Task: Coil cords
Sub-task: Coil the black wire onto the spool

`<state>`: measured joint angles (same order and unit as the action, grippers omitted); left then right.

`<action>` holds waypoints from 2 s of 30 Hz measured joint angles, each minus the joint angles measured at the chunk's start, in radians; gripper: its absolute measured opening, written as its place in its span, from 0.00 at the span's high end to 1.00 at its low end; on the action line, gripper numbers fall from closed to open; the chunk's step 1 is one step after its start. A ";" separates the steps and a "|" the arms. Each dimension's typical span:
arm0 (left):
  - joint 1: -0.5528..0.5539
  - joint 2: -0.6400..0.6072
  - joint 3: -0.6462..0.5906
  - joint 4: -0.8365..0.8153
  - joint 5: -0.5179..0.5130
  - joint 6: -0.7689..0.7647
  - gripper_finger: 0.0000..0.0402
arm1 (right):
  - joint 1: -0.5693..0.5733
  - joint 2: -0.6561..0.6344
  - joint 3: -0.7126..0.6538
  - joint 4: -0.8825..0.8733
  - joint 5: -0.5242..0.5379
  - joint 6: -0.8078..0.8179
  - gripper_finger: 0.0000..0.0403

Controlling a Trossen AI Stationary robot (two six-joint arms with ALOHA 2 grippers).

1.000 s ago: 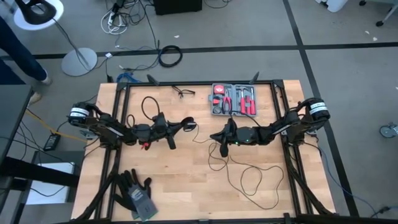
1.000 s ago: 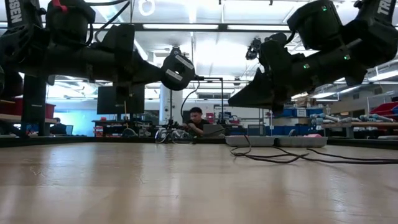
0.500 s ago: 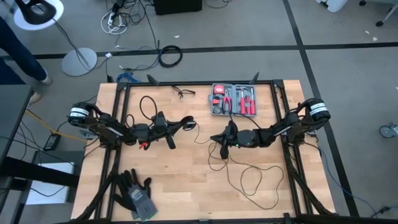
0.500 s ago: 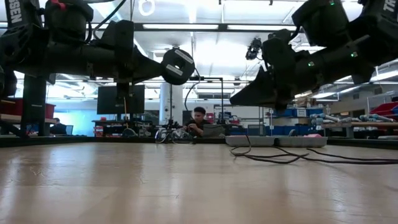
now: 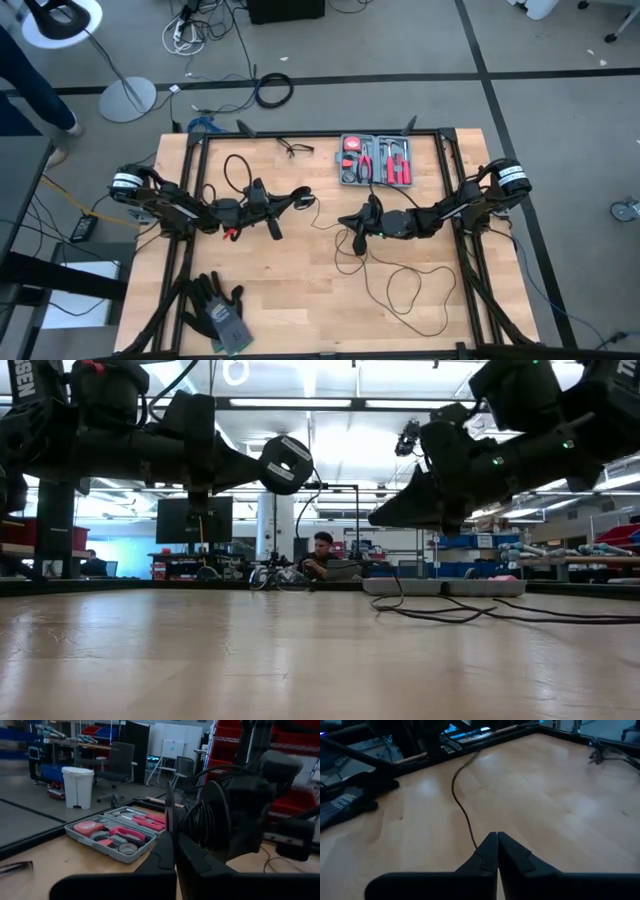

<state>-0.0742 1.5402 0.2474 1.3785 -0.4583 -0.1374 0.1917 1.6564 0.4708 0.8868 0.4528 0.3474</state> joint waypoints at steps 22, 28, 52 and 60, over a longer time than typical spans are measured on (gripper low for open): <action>0.000 0.000 0.001 0.071 -0.021 -0.001 1.00 | 0.042 0.160 0.303 -0.268 0.178 -0.174 0.93; 0.000 0.000 0.001 0.069 -0.023 -0.001 1.00 | 0.042 0.159 0.306 -0.203 0.176 -0.166 0.80; 0.000 0.000 0.028 0.090 -0.116 0.001 1.00 | -0.004 0.158 0.311 -0.170 0.088 -0.034 0.70; 0.000 0.000 0.040 0.089 -0.116 0.002 1.00 | -0.028 0.158 0.313 -0.170 0.088 -0.061 0.79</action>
<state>-0.0738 1.5406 0.2875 1.4673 -0.5743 -0.1356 0.1637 1.8149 0.7837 0.7166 0.5408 0.2867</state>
